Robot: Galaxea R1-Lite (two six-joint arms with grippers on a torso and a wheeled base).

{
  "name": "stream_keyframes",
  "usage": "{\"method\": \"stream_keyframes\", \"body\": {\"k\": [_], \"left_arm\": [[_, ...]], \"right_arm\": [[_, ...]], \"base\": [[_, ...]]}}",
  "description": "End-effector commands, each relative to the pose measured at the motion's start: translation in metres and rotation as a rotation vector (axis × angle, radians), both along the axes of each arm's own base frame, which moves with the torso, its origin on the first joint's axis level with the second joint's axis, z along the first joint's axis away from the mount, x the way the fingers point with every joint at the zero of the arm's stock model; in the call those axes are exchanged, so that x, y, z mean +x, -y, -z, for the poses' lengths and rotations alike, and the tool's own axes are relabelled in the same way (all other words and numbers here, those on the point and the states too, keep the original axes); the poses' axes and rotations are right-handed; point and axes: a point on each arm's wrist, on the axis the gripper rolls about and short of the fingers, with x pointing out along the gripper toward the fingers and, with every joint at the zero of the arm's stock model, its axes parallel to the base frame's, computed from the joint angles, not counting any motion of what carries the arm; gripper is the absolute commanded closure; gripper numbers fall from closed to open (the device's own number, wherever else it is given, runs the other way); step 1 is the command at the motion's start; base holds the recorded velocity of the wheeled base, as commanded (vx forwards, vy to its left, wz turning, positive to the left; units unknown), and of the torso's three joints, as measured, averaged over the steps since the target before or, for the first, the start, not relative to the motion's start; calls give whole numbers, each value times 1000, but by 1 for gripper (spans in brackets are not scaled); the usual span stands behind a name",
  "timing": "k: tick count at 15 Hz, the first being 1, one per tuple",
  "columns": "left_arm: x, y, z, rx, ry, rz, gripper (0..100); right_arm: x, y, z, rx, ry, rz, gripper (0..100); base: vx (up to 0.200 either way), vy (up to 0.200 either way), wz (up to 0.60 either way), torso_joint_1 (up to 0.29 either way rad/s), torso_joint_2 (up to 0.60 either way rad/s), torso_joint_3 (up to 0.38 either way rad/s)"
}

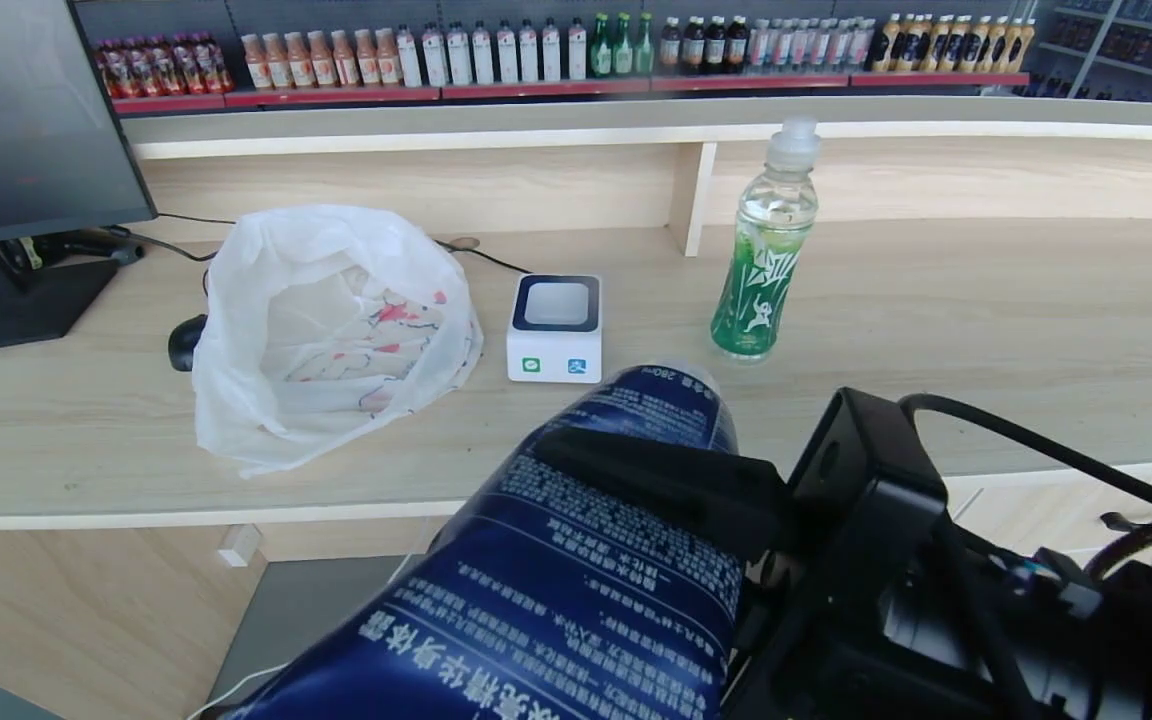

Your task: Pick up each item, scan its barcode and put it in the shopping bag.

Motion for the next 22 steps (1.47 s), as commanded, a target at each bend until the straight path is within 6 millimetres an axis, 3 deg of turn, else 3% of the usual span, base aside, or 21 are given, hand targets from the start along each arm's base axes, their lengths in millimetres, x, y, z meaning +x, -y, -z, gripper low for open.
{"method": "stream_keyframes", "body": {"k": [1,4,9,13,22], "left_arm": [[0,0,0,0,-2,-1,0],[0,0,0,0,-2,-1,0],[0,0,0,0,-2,-1,0],[0,0,0,0,0,-1,0],[0,0,0,0,-2,-1,0]], "right_arm": [[-1,2,-3,0,27,5,100],[-2,1,5,-49,68,11,100],[-8,6,2,-75,170,26,100],[-28,-4,3,-135,287,91,100],[-29,-8,-3,-174,383,216,100]], "base": [[0,0,0,0,0,0],[0,0,0,0,0,0],[0,0,0,0,0,0],[0,0,0,0,0,0],[0,0,0,0,0,0]]}}
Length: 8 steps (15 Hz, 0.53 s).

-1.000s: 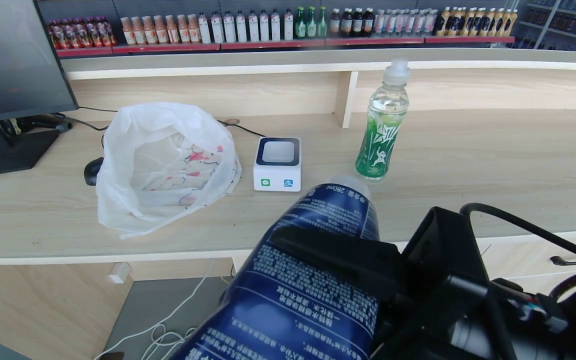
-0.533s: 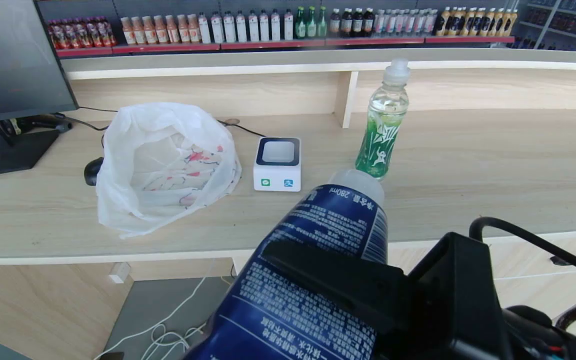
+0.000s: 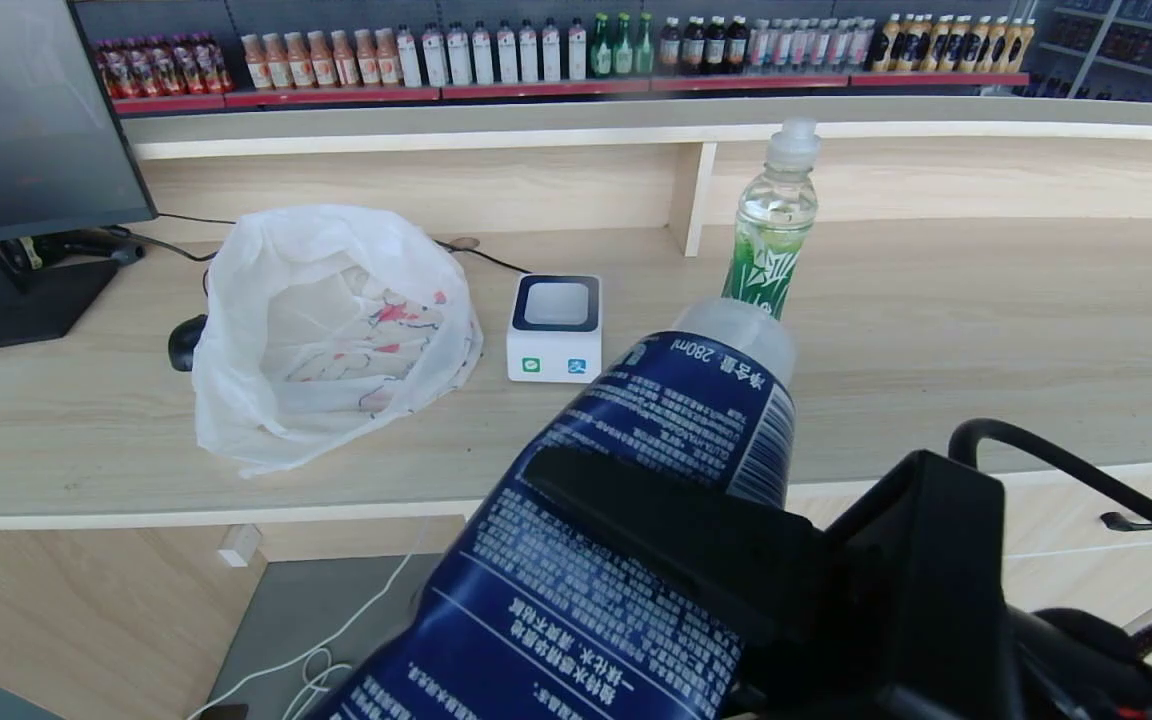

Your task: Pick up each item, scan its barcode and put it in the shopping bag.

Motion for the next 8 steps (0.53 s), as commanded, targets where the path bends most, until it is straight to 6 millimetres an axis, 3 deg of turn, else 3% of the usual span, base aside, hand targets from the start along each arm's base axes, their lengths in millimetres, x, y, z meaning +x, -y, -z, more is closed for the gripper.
{"method": "stream_keyframes", "body": {"k": [1,8], "left_arm": [[0,0,0,0,-2,0,0],[0,0,0,0,-2,0,0]], "right_arm": [[-5,0,-2,11,3,9,100],[-8,2,3,38,13,43,100]], "base": [[0,0,0,0,0,0],[0,0,0,0,0,0]]}}
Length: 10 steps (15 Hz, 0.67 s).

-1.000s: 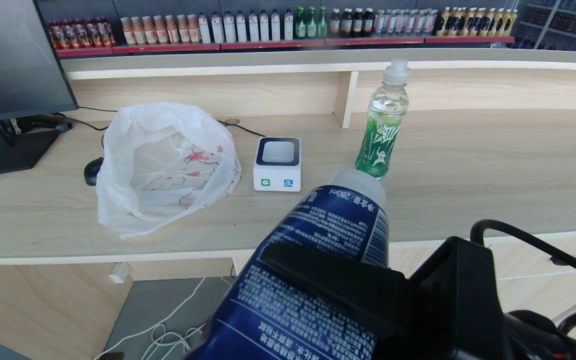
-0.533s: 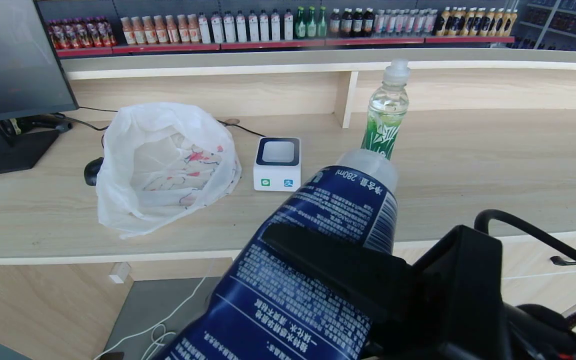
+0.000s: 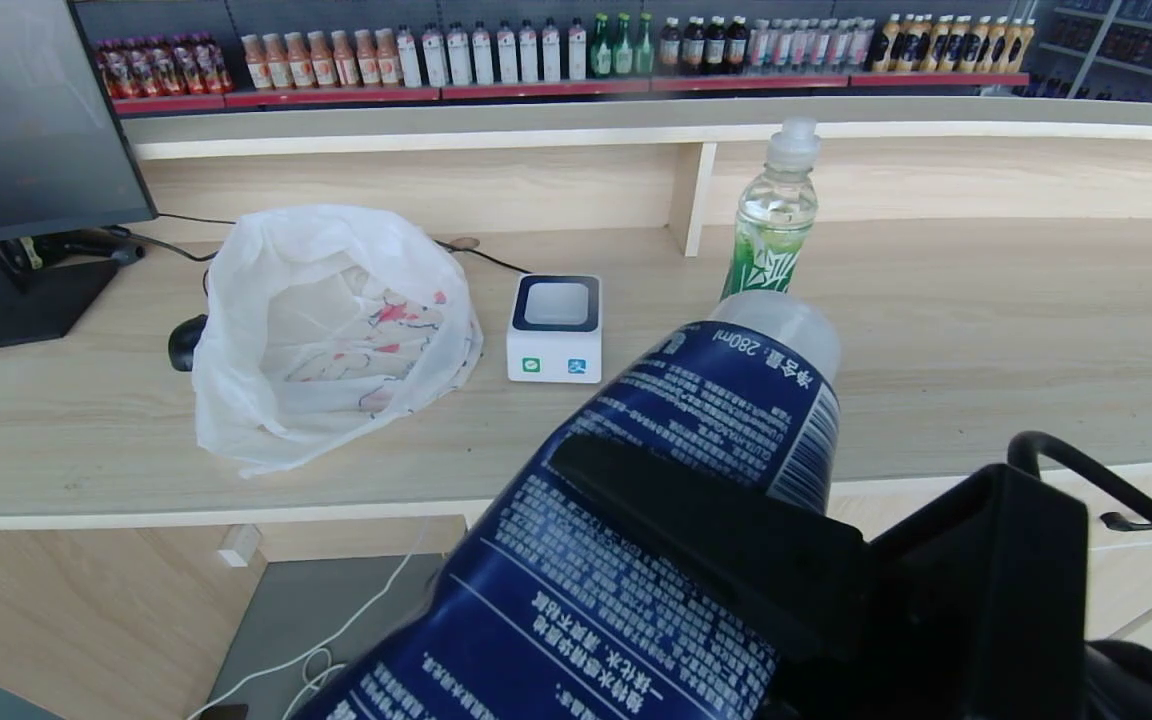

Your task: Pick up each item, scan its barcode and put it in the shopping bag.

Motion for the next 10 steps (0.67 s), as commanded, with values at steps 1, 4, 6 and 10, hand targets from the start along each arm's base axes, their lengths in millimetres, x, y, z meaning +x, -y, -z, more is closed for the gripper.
{"method": "stream_keyframes", "body": {"k": [1,4,6,10], "left_arm": [[0,0,0,-1,-2,-1,0],[0,0,0,-1,-2,-1,0],[0,0,0,-1,-2,-1,0],[0,0,0,-1,-2,-1,0]], "right_arm": [[0,-1,3,-12,-3,0,100],[0,-1,3,-14,-3,-1,100],[-1,-1,5,-19,-4,-3,100],[-1,-1,5,-20,-4,-4,100]], "base": [[0,0,0,0,0,0],[0,0,0,0,0,0],[0,0,0,0,0,0],[0,0,0,0,0,0]]}}
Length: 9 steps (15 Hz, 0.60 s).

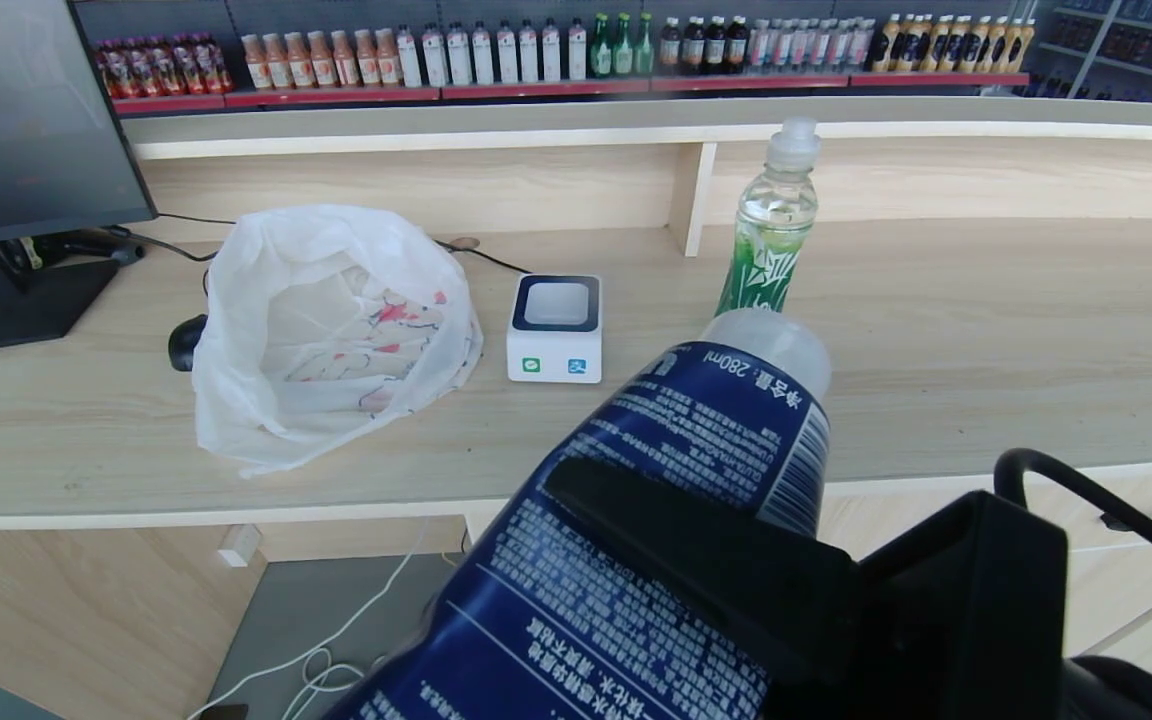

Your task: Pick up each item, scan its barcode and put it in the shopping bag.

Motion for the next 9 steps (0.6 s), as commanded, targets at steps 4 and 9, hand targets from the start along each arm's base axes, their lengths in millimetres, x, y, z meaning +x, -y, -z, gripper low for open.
{"method": "stream_keyframes", "body": {"k": [4,9], "left_arm": [[0,0,0,-1,-2,-1,0],[0,0,0,-1,-2,-1,0]], "right_arm": [[0,-1,1,-3,-1,-2,100],[0,-1,2,-6,-4,-3,100]], "base": [[0,0,0,0,0,0],[0,0,0,0,0,0]]}}
